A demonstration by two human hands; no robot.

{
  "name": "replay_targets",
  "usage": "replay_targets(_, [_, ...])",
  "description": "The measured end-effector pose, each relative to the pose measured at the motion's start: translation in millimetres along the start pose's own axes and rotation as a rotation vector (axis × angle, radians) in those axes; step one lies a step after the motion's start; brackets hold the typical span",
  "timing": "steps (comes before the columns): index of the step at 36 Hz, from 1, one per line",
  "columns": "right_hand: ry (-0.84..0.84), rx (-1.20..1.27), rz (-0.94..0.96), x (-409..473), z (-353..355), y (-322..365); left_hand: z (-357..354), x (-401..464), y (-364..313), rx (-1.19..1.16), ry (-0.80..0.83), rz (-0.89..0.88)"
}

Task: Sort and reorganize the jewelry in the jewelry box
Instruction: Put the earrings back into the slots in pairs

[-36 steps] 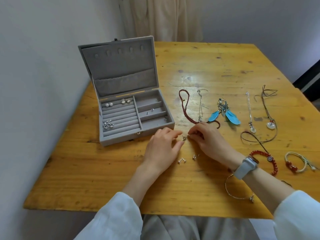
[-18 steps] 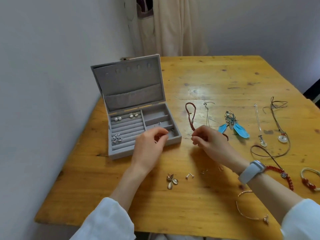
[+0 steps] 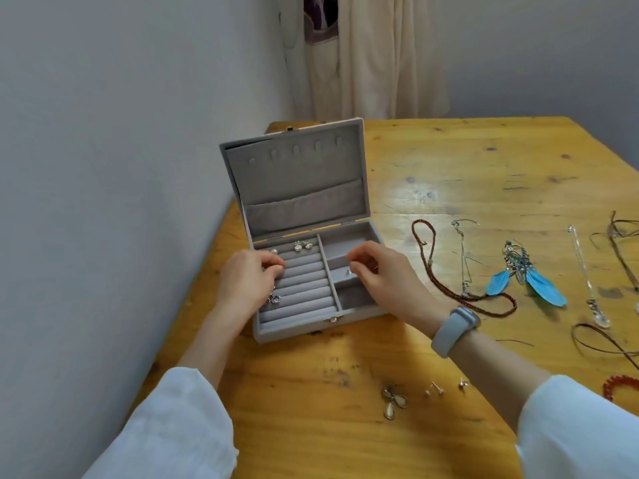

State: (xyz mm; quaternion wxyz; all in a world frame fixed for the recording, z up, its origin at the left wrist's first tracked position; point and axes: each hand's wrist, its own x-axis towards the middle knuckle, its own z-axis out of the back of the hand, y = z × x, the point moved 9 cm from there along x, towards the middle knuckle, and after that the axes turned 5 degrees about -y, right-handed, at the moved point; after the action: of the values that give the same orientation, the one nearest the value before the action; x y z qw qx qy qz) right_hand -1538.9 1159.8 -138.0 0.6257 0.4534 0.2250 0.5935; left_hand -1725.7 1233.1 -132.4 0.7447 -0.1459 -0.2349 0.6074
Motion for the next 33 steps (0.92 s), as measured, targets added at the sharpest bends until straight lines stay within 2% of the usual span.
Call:
replay_targets(8, [0.000,0.006,0.006,0,-4,-3,2,2,-8,0.127,-0.039,-0.089])
replay_targets(15, [-0.022,0.030,-0.035,2,-5,-6,9,-9,-16,0.159,-0.175,-0.183])
replay_targets(24, [0.052,-0.079,0.144,24,-43,31,6,-20,2,-0.038,-0.221,-0.240])
replay_targets(28, [0.082,-0.149,0.189,33,-68,37,10,-29,12,-0.127,-0.274,-0.219])
replay_targets(33, [0.111,-0.262,0.212,36,-79,38,6,-30,19,-0.211,-0.251,-0.165])
